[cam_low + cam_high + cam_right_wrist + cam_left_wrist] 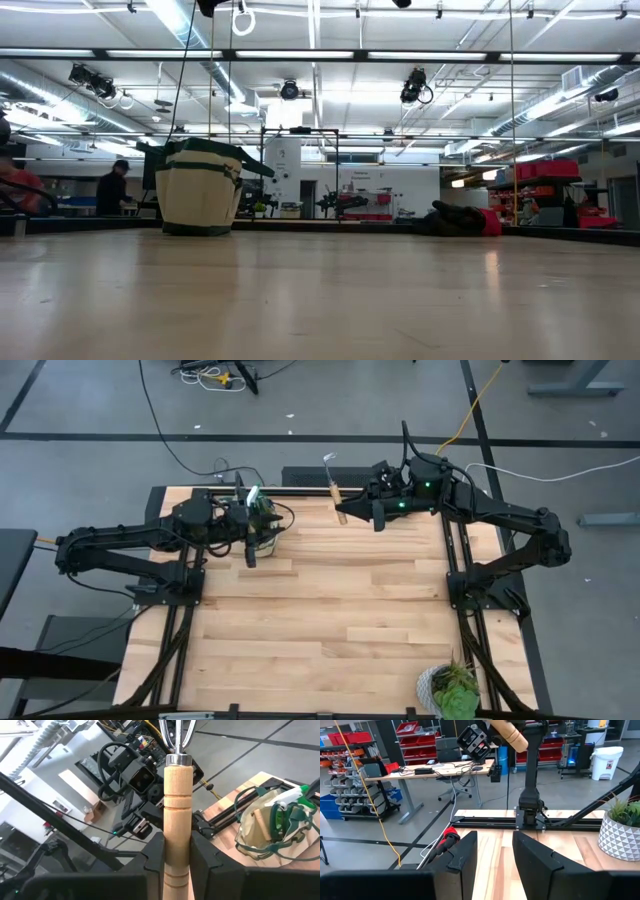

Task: Pick & Place Garden tools in Gardening bag
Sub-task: Put the brown hand rake into the gardening bag

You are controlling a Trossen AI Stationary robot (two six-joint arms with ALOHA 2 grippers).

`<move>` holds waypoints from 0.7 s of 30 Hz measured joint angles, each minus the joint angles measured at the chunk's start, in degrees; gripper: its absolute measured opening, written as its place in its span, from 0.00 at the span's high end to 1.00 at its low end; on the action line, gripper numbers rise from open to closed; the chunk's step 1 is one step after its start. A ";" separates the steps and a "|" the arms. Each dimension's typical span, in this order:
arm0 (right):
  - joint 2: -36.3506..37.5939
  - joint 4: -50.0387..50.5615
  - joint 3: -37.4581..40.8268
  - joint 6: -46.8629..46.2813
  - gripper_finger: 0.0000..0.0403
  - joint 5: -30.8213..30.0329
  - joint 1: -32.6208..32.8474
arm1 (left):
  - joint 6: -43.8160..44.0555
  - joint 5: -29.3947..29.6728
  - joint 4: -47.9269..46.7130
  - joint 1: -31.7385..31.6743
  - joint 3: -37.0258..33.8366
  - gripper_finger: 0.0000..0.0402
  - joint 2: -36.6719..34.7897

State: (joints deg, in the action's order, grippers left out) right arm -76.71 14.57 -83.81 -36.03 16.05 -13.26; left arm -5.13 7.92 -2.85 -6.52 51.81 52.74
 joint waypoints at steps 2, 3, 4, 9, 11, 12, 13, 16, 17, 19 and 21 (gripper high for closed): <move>0.00 0.00 0.00 0.02 0.88 0.02 0.00 | -0.01 0.00 -0.01 0.00 0.00 0.67 0.01; 0.00 -0.02 0.00 0.00 0.88 0.02 0.00 | 0.00 0.00 0.01 0.00 0.00 0.67 0.00; 0.00 -0.03 0.00 0.02 0.88 0.03 0.00 | 0.00 0.00 0.01 0.00 0.00 0.67 -0.01; 0.00 -0.42 0.00 0.28 0.88 1.03 0.00 | 0.02 0.00 0.01 0.00 0.00 0.67 -0.01; 0.00 -0.42 0.00 0.28 0.88 1.14 0.00 | 0.04 0.00 0.01 0.00 0.00 0.67 0.00; 0.00 -0.43 0.00 0.30 0.88 1.35 0.00 | 0.07 0.00 0.01 0.00 0.00 0.67 0.01; 0.00 -0.45 0.00 0.35 0.88 1.49 0.00 | 0.07 0.00 0.01 0.00 0.00 0.67 0.01; 0.00 -1.29 0.00 0.51 0.88 1.63 0.00 | 0.07 0.00 0.01 0.00 0.00 0.67 0.01; 0.00 -1.81 0.00 0.53 0.88 2.03 0.00 | 0.07 0.00 0.01 0.00 0.00 0.67 0.01; 0.00 -2.31 -0.02 0.72 0.88 3.04 0.00 | 0.08 0.00 0.01 0.00 0.00 0.67 0.00; 0.00 -2.24 -0.02 0.94 0.88 3.06 0.00 | 0.07 0.00 0.01 0.00 0.00 0.67 0.01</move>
State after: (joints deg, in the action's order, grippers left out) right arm -76.71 12.32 -83.83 -35.09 19.11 -13.26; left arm -5.06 7.92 -2.83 -6.52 51.81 52.75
